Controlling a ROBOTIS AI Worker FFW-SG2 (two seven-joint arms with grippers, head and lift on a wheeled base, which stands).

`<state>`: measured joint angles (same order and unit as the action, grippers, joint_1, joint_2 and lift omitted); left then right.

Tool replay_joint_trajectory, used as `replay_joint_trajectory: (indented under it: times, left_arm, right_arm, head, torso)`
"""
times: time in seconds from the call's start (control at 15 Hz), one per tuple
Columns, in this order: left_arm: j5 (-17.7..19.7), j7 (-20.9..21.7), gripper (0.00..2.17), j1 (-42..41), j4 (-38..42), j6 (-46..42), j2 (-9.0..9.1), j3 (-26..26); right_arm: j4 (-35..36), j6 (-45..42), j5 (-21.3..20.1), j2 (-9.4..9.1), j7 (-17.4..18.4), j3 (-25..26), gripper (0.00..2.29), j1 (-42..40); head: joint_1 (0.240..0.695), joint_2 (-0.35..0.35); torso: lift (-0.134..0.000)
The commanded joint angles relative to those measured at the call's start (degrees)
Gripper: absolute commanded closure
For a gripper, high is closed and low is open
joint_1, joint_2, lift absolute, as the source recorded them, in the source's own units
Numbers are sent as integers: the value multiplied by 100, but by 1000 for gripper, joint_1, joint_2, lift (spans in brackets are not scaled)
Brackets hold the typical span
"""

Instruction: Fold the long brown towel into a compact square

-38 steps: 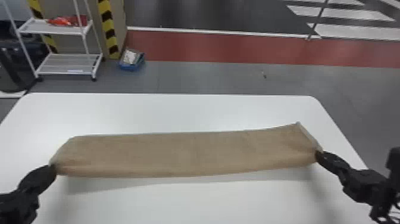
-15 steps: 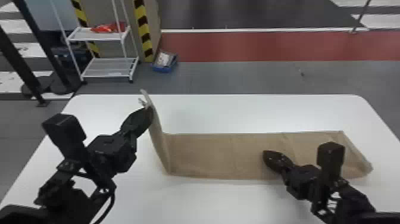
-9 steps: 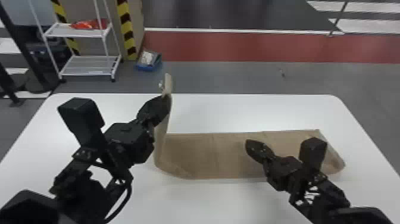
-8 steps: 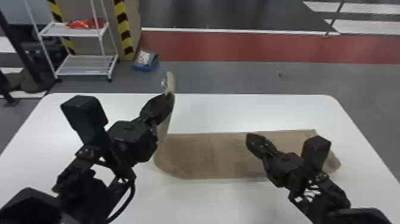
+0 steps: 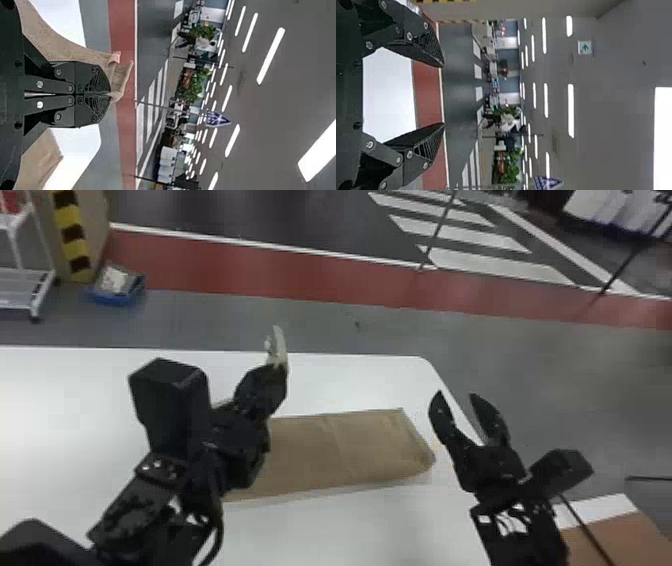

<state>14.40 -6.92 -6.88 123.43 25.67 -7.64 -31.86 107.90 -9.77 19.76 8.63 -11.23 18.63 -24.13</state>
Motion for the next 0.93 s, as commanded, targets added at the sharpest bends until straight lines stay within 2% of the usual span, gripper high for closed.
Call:
replay_joint_trajectory:
  times: [0.0, 0.13, 0.2, 0.33, 0.53, 0.67, 0.8, 0.87]
  left_arm:
    - [-157, -11, 1602, 55, -522, -22, 96, -461]
    - [-236, -20, 1602, 73, -1032, -251, 219, -742]
    - [-350, -29, 1602, 108, -1146, -338, 263, -830]
    - [-350, -187, 1605, 117, -1216, -585, 307, -936]
    - [-306, -723, 1605, 117, -1199, -1674, 307, -1120]
    - [-315, -741, 1605, 345, -1419, -1797, 351, -1410]
    - [-341, -644, 1541, 539, -2104, -1797, 474, -1771]
    - [-359, -451, 1396, 556, -2420, -1797, 580, -1894]
  right_arm:
    - [-182, -63, 388, -2, -2, 502, 49, -110]
    - [-366, -186, 546, -2, -81, 651, 49, -119]
    - [-401, -186, 546, 7, -108, 669, 49, -119]
    - [-410, -186, 546, -2, -134, 669, 49, -119]
    - [-340, -186, 687, 7, -143, 756, 49, -145]
    - [-331, -186, 731, -2, -160, 844, 49, -198]
    - [-393, -186, 740, -2, -222, 862, 49, -224]
    - [-445, -186, 793, 7, -257, 862, 49, -224]
  head:
    - [678, -350]
    - [693, -350]
    - [695, -350]
    - [695, -350]
    - [695, -350]
    - [686, -350]
    - [671, -350]
    - [674, -350]
  torso:
    - [-125]
    - [-125]
    - [-125]
    - [-125]
    - [-125]
    - [-125]
    - [-125]
    - [-125]
